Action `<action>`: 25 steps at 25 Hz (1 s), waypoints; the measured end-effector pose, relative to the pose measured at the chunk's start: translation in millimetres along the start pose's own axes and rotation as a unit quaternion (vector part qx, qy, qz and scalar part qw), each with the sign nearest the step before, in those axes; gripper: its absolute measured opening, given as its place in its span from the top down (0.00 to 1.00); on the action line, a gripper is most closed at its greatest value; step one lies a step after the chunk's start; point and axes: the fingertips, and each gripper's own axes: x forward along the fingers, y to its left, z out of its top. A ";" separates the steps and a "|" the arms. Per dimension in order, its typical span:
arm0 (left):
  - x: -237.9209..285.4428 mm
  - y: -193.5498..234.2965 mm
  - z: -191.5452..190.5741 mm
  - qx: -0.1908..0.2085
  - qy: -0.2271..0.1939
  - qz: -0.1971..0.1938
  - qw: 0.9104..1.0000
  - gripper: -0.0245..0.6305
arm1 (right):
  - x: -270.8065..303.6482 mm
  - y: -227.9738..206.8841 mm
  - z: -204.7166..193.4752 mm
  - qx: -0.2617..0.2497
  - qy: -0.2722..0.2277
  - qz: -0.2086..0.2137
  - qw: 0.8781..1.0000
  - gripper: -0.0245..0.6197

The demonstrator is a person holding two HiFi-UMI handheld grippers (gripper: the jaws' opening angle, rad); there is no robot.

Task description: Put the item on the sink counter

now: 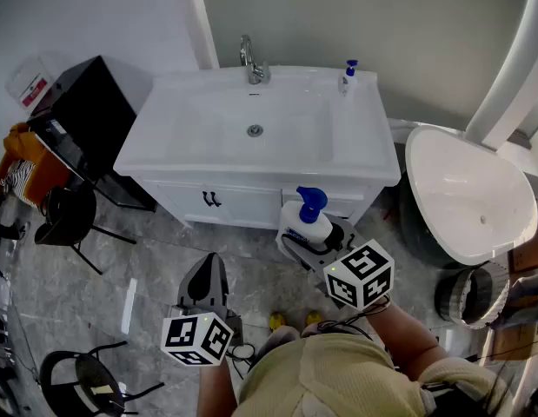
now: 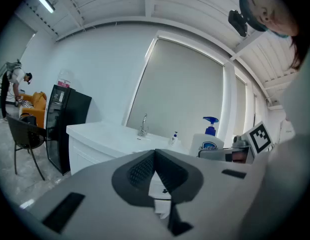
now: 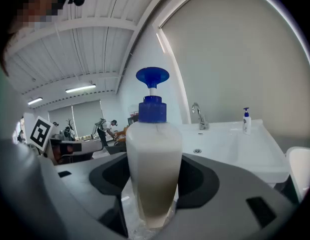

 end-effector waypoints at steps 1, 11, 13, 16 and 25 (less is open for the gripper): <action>0.3 -0.5 -0.3 0.000 0.000 0.000 1.000 0.91 | -0.2 -0.1 -0.3 0.000 0.000 0.000 1.000 0.53; 1.7 -8.1 -6.2 0.000 0.001 0.001 1.000 0.91 | -6.9 -7.7 -9.0 0.001 0.007 -0.007 1.000 0.53; 1.8 -11.1 -6.4 0.001 0.001 0.002 1.000 0.91 | -9.3 -10.3 -9.2 0.001 0.007 -0.008 1.000 0.53; 2.4 -15.2 -8.2 0.003 0.001 0.006 1.000 0.91 | -13.4 -13.7 -6.7 0.009 0.000 -0.007 1.000 0.53; 6.1 -29.4 -11.7 0.007 -0.003 0.016 1.000 0.91 | -23.5 -27.2 -3.9 0.010 -0.002 0.000 1.000 0.53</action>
